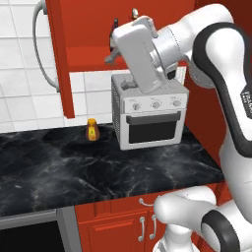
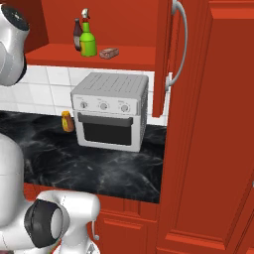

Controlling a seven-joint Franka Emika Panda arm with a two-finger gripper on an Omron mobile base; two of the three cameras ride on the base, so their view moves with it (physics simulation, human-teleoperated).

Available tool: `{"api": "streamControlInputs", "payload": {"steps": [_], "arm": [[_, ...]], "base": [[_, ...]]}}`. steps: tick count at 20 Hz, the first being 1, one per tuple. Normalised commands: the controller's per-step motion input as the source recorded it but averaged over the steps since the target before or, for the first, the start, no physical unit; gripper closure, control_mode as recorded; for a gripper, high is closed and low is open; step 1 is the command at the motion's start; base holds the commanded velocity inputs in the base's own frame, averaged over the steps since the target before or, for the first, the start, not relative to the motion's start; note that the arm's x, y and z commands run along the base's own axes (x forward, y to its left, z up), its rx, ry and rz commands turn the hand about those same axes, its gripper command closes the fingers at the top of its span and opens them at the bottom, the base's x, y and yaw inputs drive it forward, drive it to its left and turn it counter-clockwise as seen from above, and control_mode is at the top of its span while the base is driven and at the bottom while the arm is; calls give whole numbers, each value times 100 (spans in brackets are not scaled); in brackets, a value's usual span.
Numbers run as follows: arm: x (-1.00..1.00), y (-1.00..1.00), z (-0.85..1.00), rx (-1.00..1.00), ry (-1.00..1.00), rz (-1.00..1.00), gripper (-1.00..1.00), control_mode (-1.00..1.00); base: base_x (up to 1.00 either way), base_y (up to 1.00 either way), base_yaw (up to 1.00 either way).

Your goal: Pick the bar soap and spray from the cabinet and place them on the counter.

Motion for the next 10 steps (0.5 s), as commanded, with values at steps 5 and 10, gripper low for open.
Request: {"api": "streamControlInputs", "payload": {"steps": [5,10], "arm": [[-29,-46,0,-7,-28,0,-100,-100],[-29,-40,0,-8,-31,0,-100,-100]], "base": [[0,0,0],[0,0,0]]}}
